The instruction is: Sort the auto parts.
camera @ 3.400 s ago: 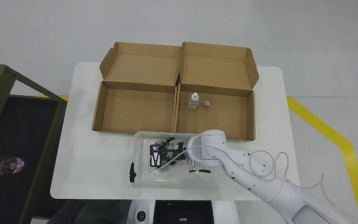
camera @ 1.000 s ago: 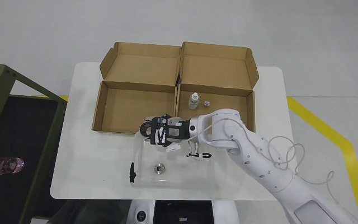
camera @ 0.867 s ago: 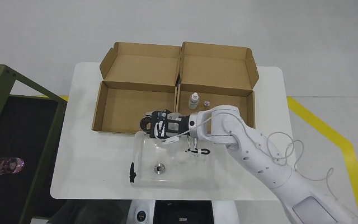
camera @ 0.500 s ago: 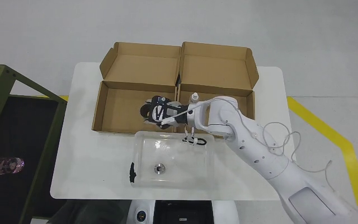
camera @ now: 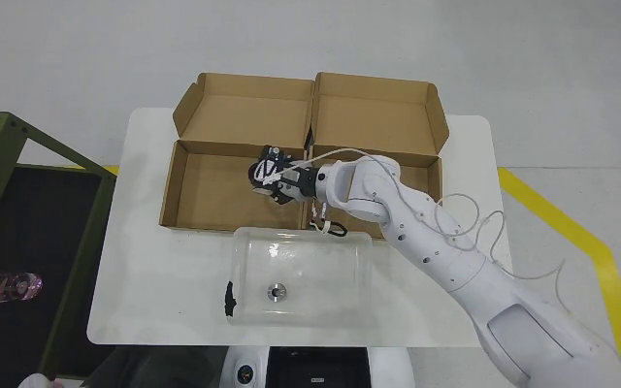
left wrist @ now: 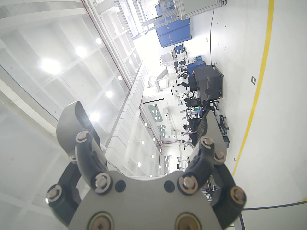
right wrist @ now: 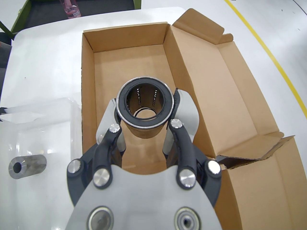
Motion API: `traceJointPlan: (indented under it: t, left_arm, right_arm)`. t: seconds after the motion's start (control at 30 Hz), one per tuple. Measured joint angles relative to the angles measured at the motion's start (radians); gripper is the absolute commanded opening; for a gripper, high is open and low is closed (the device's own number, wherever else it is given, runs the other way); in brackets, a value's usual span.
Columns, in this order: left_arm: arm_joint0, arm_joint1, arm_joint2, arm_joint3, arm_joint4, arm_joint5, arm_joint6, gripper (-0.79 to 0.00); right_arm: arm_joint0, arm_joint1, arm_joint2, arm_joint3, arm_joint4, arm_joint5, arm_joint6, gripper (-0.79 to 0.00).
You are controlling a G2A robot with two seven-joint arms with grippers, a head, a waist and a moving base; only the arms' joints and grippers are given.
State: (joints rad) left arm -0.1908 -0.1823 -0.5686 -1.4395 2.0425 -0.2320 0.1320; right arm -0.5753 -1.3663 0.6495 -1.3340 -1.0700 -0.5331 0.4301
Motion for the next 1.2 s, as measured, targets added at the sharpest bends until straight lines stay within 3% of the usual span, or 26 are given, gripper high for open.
traceJointPlan:
  t: [0.77,1.03,1.07,1.2]
  left_arm:
    - [0.000,0.000,0.000,0.000,0.000,0.000,0.000,0.000]
    - [0.000,0.000,0.000,0.000,0.000,0.000,0.000,0.000]
    - [0.000,0.000,0.000,0.000,0.000,0.000,0.000,0.000]
    - [0.000,0.000,0.000,0.000,0.000,0.000,0.000,0.000]
  right_arm:
    - [0.073,-0.094,-0.076,0.249,-0.059,0.093,0.002,-0.785]
    - [0.078,-0.114,-0.084,0.285,-0.077,0.094,0.026,-0.646]
    - [0.079,-0.116,-0.084,0.290,-0.080,0.094,0.030,-0.591]
    - [0.079,-0.124,-0.084,0.303,-0.089,0.095,0.039,-0.511]
